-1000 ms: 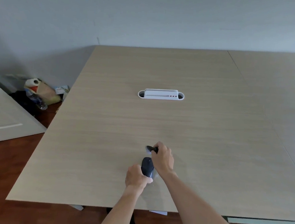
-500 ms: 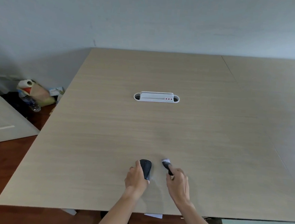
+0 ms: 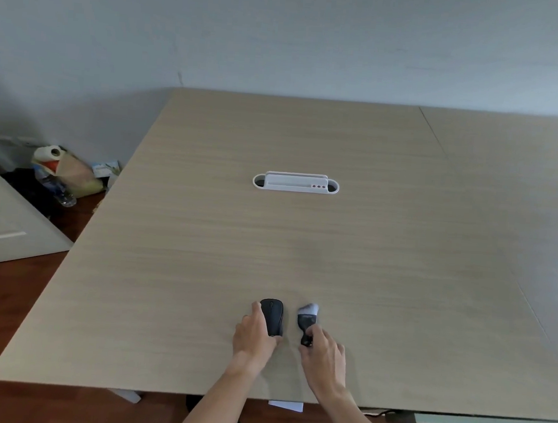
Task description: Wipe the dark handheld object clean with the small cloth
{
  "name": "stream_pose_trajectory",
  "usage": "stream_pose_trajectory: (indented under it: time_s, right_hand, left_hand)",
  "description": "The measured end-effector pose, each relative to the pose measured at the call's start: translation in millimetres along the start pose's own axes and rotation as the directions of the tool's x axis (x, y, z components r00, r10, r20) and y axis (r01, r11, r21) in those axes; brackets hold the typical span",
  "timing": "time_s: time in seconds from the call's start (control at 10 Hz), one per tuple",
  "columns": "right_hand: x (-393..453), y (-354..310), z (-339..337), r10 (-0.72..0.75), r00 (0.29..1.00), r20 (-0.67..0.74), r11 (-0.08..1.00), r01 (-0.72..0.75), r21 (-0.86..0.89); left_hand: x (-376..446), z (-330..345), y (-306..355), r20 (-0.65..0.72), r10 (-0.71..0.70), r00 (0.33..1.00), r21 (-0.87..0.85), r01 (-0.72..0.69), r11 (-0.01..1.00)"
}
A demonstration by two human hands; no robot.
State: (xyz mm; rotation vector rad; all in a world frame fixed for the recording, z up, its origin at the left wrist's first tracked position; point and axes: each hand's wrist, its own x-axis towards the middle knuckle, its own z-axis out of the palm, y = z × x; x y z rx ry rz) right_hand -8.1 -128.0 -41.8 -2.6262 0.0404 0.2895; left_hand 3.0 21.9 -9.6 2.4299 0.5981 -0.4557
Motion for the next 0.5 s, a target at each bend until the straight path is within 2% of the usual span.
stream_pose_trajectory:
  time_s: [0.3,0.4,0.5]
  right_hand:
    - [2.0,-5.1,2.5,0.050,0.999,-0.006,0.999,-0.050,0.018]
    - [-1.0,-10.9,-1.5,0.050,0.998,-0.033,0.996,-0.047,0.077]
    - [7.3,-21.1,-33.5,0.104,0.988,-0.111,0.960,-0.071,0.271]
  left_hand:
    - [0.4,-0.1,-0.5,0.017,-0.002,1.000,-0.057,0.003,0.998]
    - [-0.6,-0.3,1.8,0.026,-0.015,1.000,-0.055,0.016,0.998]
    - [-4.8,-2.7,3.8,0.010,-0.031,0.999,-0.068,0.031,0.997]
